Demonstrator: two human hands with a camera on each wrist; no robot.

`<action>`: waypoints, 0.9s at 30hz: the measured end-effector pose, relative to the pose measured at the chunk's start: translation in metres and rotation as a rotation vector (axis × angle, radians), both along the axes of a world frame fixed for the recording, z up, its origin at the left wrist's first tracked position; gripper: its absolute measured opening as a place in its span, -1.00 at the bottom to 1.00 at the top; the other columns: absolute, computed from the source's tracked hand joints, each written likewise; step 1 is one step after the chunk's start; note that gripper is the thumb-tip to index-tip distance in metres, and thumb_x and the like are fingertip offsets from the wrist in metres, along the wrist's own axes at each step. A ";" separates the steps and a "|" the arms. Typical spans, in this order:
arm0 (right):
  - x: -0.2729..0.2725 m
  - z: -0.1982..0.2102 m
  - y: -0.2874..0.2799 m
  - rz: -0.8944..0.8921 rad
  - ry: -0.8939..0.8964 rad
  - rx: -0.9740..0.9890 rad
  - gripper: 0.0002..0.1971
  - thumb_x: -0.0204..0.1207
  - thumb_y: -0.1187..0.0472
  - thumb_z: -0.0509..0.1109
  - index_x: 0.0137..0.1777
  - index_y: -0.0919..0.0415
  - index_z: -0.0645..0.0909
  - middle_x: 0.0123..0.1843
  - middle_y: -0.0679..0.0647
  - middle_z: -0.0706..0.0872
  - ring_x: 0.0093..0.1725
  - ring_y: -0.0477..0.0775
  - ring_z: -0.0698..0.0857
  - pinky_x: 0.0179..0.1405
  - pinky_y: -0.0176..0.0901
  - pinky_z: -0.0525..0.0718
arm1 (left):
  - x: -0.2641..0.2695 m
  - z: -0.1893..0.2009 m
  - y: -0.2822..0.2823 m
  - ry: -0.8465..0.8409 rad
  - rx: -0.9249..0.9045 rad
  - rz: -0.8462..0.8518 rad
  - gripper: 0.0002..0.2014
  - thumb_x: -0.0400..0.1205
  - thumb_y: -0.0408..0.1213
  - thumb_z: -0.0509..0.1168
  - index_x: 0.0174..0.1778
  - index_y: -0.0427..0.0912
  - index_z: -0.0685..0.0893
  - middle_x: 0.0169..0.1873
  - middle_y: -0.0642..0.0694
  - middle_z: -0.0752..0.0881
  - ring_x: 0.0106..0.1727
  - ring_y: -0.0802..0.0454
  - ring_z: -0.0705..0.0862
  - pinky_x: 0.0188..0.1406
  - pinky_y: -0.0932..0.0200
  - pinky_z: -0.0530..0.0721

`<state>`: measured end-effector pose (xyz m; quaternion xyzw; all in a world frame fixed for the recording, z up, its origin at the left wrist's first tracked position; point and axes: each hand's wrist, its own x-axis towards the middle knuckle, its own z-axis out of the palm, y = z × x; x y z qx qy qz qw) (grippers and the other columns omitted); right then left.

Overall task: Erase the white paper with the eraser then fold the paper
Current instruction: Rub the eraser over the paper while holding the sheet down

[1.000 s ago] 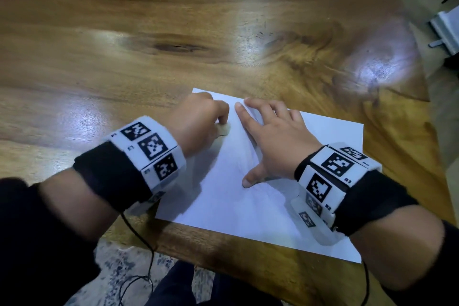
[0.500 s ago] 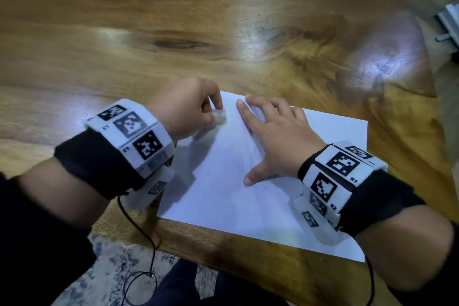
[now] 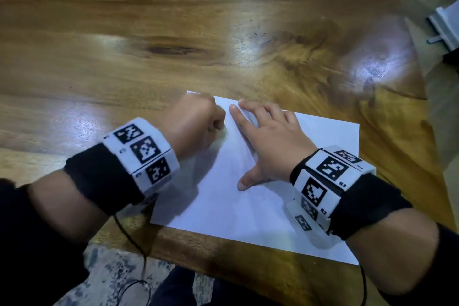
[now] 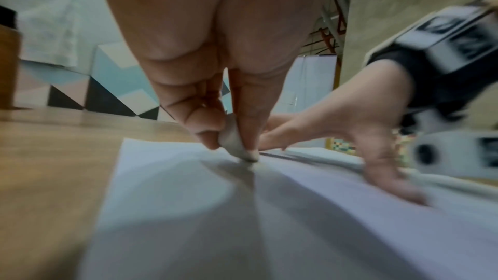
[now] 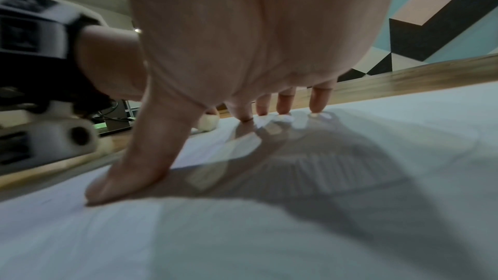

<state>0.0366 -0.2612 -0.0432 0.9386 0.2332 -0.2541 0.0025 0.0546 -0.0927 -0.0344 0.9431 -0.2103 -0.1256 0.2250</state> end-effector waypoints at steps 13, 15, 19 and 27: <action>0.000 0.002 0.000 -0.001 -0.001 0.017 0.38 0.03 -0.41 0.54 0.65 0.01 -0.29 0.66 -0.06 -0.20 0.59 0.12 -0.09 0.50 0.02 0.03 | -0.014 0.004 -0.010 0.175 0.125 -0.156 -0.89 0.47 -0.28 0.30 -0.35 -0.20 0.65 -0.35 -0.06 0.52 -0.26 -0.10 0.49 -0.24 0.09 0.49; 0.000 0.001 0.000 0.001 0.003 0.028 0.38 0.04 -0.40 0.54 0.65 0.03 -0.30 0.66 -0.05 -0.21 0.59 0.11 -0.12 0.51 0.02 0.01 | -0.038 0.002 -0.005 0.223 0.112 -0.169 -0.86 0.48 -0.26 0.31 -0.37 -0.22 0.61 -0.35 -0.04 0.46 -0.28 -0.06 0.47 -0.25 0.02 0.55; -0.002 0.003 -0.005 -0.030 0.021 0.075 0.35 0.08 -0.31 0.58 0.66 0.11 -0.24 0.68 -0.06 -0.19 0.62 0.06 -0.10 0.56 -0.04 0.03 | -0.047 -0.001 -0.001 0.154 0.118 -0.150 -0.89 0.47 -0.28 0.32 -0.36 -0.18 0.61 -0.33 -0.03 0.44 -0.30 -0.04 0.47 -0.31 0.06 0.53; -0.005 0.002 -0.017 -0.051 0.079 0.154 0.29 0.15 -0.24 0.60 0.67 0.08 -0.22 0.69 -0.05 -0.22 0.64 0.00 -0.16 0.62 -0.14 0.01 | 0.006 0.016 -0.011 0.145 0.045 0.195 -0.90 0.41 -0.19 0.43 -0.24 -0.12 0.74 -0.44 0.00 0.60 -0.30 0.01 0.56 -0.44 0.30 0.38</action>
